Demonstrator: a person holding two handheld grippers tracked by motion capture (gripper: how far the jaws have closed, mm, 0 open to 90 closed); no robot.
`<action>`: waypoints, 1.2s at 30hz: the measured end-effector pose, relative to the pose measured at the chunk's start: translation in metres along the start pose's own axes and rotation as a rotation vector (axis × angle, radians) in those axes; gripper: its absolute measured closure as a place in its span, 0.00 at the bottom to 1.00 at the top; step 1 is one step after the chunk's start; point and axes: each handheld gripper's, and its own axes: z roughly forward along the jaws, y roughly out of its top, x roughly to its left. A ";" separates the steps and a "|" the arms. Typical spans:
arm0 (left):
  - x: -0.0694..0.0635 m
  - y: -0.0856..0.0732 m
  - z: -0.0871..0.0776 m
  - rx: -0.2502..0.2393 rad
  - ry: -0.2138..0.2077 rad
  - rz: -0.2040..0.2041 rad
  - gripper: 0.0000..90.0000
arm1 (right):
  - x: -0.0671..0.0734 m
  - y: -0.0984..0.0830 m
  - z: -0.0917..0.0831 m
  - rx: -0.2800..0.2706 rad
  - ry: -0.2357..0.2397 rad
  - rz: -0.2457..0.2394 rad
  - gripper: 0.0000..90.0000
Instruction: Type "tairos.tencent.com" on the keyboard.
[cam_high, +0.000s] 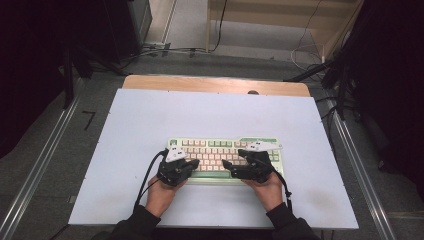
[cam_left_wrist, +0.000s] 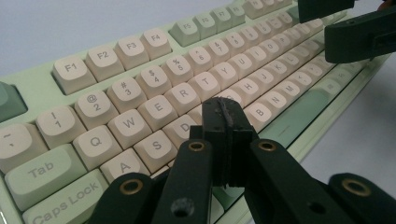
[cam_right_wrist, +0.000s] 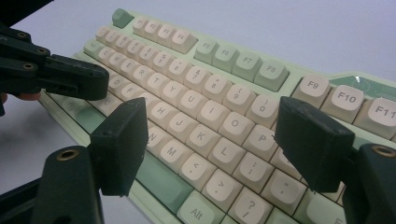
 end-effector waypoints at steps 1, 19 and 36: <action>0.000 0.000 0.000 0.003 0.000 0.001 1.00 | 0.000 0.000 0.000 0.000 -0.001 -0.001 0.27; -0.001 -0.001 0.003 0.018 -0.004 -0.007 1.00 | 0.000 0.000 0.001 0.000 -0.003 0.002 0.29; 0.010 0.004 -0.013 -0.148 0.001 -0.061 0.66 | 0.001 -0.001 -0.002 -0.004 -0.004 -0.001 0.29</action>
